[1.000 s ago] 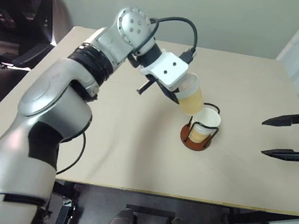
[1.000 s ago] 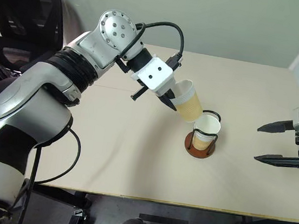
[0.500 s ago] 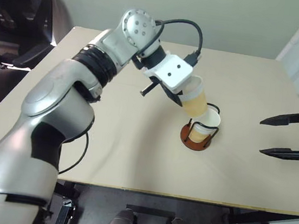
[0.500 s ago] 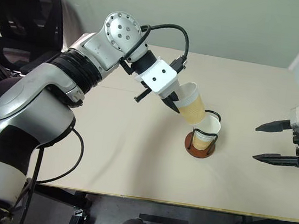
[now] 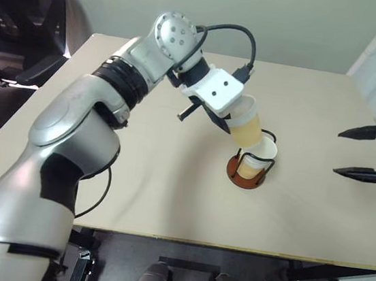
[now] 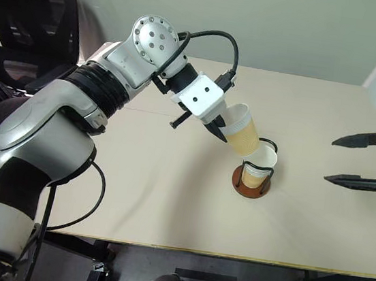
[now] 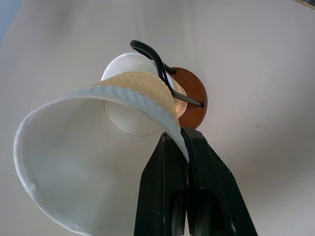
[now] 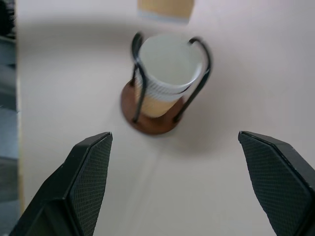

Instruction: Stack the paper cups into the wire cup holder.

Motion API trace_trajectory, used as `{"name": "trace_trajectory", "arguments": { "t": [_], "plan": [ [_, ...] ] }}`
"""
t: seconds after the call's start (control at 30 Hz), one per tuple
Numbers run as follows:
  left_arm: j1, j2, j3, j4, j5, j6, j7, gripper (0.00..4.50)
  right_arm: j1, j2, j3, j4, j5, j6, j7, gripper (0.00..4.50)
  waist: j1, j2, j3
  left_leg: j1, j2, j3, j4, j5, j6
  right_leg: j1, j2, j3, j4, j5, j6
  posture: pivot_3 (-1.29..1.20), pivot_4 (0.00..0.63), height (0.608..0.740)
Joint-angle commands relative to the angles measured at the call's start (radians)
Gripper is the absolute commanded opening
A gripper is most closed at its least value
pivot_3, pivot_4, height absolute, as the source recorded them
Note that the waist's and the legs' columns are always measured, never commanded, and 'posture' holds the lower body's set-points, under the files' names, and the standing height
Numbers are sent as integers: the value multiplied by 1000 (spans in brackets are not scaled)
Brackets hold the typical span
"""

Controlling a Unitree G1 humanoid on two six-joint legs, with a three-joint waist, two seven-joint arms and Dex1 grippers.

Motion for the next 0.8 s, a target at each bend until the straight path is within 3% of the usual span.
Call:
{"name": "trace_trajectory", "arguments": {
  "t": [0.03, 0.8],
  "plan": [
    [-25, -1, 29, 3, -8, -5, -27, 36, -26, -8, -42, -2, 12, 0, -11, 4172, 0, 0, 0, 0, 0, 0, 0, 0, 0, 0, 0, 0, 0, 0, 0, 0, 150, 740],
    [-42, -46, 97, 57, 42, -16, -27, 36, -177, 37, -5, 55, -7, -22, -16, 4172, 0, 0, 0, 0, 0, 1, 0, 0, 1, 0, -1, 0, -1, 0, 0, 0, 150, 740]
  ]
}}
